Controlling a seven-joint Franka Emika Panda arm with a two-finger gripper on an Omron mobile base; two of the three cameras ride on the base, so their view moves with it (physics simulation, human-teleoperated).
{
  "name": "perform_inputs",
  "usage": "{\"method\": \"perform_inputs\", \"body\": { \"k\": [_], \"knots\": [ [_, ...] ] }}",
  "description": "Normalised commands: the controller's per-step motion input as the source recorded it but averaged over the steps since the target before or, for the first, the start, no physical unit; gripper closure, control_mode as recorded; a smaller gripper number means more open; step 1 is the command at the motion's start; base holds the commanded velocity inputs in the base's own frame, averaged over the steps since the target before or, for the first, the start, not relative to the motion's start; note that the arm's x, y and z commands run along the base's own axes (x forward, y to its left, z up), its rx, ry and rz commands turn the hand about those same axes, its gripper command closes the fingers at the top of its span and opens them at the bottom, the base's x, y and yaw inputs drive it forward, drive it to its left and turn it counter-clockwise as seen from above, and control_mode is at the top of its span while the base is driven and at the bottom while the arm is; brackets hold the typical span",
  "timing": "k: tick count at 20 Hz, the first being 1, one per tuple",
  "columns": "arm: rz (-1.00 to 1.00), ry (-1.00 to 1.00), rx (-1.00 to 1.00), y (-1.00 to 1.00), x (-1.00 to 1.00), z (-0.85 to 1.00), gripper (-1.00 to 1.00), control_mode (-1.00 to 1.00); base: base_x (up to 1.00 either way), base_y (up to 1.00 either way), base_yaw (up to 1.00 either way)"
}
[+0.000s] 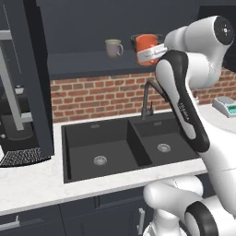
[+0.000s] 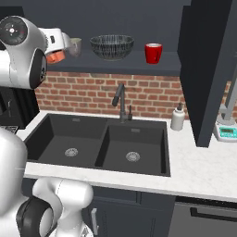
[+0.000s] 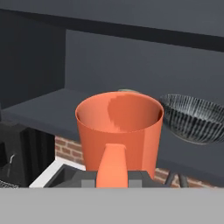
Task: Gather all objects into one cabinet and sort the glasses and bowls to opposite sides.
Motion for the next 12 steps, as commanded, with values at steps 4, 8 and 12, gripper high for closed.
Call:
{"method": "perform_inputs", "body": {
  "k": [4, 8, 12],
  "knots": [
    [-0.02, 0.0, 0.01, 0.0, 0.3, 0.0, 1.0, -1.0, 0.0, 0.0, 0.0],
    [-0.01, 0.0, 0.11, 0.0, 0.04, 0.05, 1.0, -1.0, 0.0, 0.0, 0.0],
    [-0.03, 0.0, 0.11, -0.08, 0.0, 0.0, 1.0, -1.0, 0.0, 0.0, 0.0]
  ]
}}
